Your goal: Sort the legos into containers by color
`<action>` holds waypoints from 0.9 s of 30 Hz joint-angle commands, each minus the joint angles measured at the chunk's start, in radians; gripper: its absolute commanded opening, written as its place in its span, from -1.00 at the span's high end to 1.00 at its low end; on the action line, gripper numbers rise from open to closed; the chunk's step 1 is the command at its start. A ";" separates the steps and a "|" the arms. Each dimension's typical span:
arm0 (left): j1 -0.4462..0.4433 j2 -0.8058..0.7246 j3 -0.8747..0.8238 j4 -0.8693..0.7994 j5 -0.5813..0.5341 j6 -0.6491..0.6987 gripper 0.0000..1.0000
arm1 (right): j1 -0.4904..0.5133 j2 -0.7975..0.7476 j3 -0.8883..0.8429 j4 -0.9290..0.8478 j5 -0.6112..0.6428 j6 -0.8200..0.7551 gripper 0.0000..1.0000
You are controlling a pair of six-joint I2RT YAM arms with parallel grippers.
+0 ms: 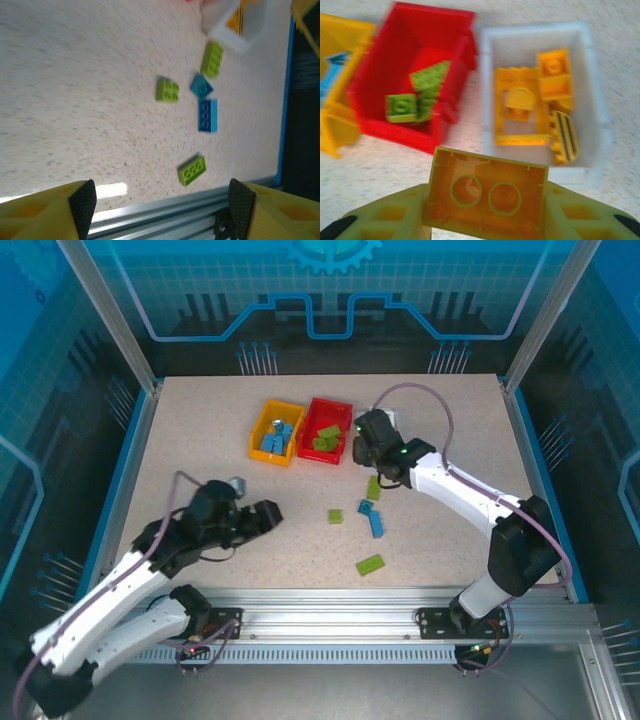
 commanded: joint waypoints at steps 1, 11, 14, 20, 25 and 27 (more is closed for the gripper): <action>-0.132 0.133 0.069 0.145 -0.152 0.028 -0.50 | -0.055 0.037 0.009 -0.060 -0.066 0.034 0.31; -0.286 0.466 0.190 0.232 -0.228 0.093 -0.52 | -0.155 0.269 0.178 -0.134 -0.105 0.034 0.28; -0.298 0.515 0.202 0.239 -0.225 0.096 -0.52 | -0.168 0.318 0.228 -0.145 -0.112 0.026 0.25; -0.311 0.570 0.225 0.236 -0.217 0.097 -0.56 | -0.174 0.367 0.301 -0.187 -0.106 0.008 -0.25; -0.316 0.606 0.256 0.218 -0.216 0.112 -0.58 | -0.160 0.293 0.290 -0.190 -0.087 -0.014 -0.47; -0.317 0.624 0.272 0.207 -0.216 0.118 -0.58 | -0.150 0.247 0.287 -0.198 -0.076 -0.023 -0.47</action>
